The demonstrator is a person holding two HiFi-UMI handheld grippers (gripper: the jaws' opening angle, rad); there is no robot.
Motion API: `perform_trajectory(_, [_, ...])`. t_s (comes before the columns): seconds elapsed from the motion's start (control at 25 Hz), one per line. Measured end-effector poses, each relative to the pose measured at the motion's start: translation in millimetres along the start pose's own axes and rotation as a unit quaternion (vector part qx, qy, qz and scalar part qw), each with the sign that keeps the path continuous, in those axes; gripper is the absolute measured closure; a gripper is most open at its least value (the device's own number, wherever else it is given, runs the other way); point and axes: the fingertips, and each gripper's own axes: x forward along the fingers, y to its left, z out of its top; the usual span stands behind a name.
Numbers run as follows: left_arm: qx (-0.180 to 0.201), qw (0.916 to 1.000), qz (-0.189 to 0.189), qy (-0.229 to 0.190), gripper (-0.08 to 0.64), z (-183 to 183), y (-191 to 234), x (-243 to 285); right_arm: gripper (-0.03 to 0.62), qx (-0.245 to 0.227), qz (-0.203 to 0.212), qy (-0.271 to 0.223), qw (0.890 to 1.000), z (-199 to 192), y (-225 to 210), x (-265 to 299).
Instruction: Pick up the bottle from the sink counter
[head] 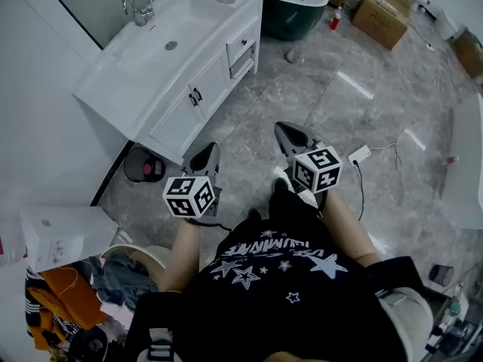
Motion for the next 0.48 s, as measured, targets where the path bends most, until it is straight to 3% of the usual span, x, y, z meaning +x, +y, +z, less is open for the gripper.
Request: perform_trajectory(0.48, [0.000,0.9995,0.032,-0.004,0.552,29,48,49,0.584,0.013,0.012,0.002,1.000,20,-44,78])
